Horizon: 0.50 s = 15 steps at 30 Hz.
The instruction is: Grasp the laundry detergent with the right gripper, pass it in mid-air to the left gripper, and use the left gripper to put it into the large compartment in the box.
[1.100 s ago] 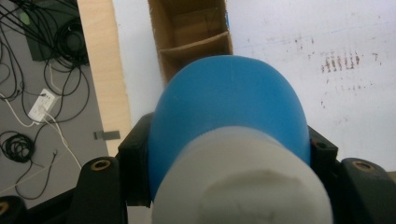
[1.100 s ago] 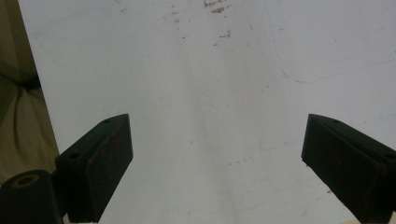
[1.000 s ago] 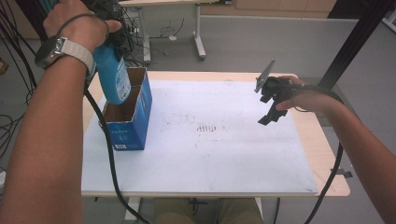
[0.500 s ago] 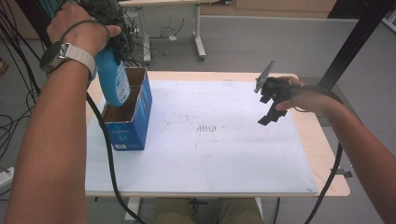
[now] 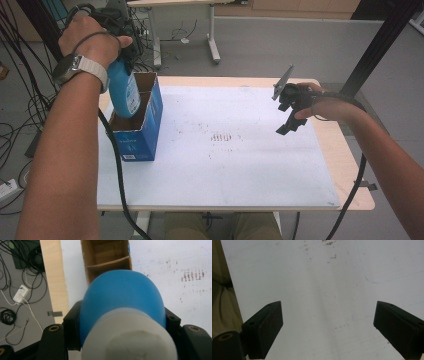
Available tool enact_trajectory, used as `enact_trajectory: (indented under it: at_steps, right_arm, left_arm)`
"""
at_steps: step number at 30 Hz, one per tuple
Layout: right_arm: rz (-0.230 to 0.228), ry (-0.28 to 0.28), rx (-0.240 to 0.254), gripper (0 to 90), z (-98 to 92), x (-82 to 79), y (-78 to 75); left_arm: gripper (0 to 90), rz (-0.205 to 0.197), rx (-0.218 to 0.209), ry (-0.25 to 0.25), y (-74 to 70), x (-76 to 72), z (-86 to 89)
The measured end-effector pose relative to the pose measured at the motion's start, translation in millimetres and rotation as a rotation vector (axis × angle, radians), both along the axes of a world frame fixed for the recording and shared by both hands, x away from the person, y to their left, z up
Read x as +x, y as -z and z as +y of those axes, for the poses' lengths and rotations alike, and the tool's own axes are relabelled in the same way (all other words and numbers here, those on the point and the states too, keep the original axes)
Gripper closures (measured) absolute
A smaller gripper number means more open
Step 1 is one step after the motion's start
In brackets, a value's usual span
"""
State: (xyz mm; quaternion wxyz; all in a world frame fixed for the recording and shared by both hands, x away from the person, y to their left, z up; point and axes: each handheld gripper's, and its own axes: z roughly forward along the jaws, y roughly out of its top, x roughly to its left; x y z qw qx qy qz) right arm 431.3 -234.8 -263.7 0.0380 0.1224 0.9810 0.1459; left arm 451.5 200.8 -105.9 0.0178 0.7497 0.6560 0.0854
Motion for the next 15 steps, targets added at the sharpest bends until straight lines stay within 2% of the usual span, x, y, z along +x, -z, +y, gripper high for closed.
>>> enact_trajectory:
  at_steps: [9, 15]
  right_arm:
    - [0.003, 0.003, 0.003, 8.7, -2.0, 0.4, 2.7]
    - [0.004, 0.003, 0.001, 8.7, -2.0, 0.9, 2.5]
  left_arm:
    - [37.5, 0.015, 0.005, -0.002, 15.8, 3.1, 1.3]
    - [37.5, 0.009, 0.002, 0.001, 27.2, 5.4, 1.9]
